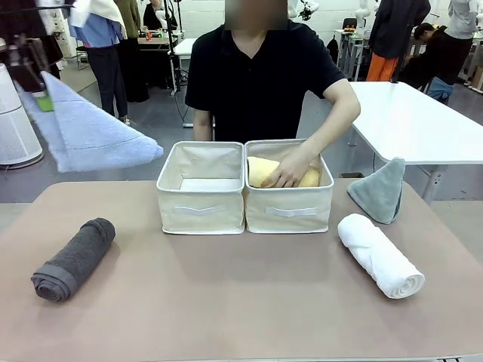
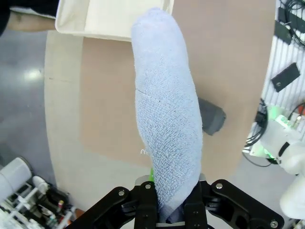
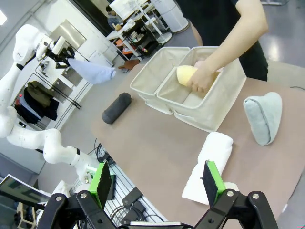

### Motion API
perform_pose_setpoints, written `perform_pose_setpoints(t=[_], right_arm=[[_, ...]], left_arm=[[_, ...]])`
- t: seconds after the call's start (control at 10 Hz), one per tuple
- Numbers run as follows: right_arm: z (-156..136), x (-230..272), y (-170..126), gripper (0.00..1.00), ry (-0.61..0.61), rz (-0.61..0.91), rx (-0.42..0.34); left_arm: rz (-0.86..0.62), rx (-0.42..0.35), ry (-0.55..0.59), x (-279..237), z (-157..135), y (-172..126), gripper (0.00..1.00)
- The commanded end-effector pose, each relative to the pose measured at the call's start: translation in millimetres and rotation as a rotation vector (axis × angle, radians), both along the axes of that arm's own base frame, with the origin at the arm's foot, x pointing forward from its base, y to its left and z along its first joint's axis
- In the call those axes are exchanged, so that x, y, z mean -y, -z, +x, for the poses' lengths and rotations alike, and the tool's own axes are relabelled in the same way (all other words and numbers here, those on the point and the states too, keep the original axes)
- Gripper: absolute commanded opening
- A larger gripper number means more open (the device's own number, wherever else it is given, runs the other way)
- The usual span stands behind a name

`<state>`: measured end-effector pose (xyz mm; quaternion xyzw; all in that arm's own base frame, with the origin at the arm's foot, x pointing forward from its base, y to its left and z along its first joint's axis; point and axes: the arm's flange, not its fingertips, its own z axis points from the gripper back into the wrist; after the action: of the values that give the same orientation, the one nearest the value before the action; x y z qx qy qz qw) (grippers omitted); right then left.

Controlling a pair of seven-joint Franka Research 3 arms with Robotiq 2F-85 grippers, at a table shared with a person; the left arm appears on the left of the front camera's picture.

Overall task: Sort the towels based on their folding style.
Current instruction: Pick up one triangle-folded towel and place it in the left Fabric basket.

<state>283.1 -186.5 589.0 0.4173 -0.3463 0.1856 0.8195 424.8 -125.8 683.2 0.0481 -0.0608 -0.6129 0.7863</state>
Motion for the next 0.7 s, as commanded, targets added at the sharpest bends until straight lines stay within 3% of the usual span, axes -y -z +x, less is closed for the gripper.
perform_pose_setpoints(t=[0.0, 0.3, 0.6], right_arm=[[-0.9, 0.3, 0.3, 1.0, -0.005, 0.005, -0.003], [-0.9, 0.3, 0.3, 1.0, -0.005, 0.005, -0.003], [-0.9, 0.3, 0.3, 1.0, -0.005, 0.005, -0.003]], left_arm=[[0.13, 0.051, 0.091, 40.2, 43.5, -8.2, 0.18], [0.202, 0.036, 0.184, 83.0, 87.5, 15.2, 0.18], [0.198, 0.042, 0.246, 118.6, 102.1, 25.2, 0.18]])
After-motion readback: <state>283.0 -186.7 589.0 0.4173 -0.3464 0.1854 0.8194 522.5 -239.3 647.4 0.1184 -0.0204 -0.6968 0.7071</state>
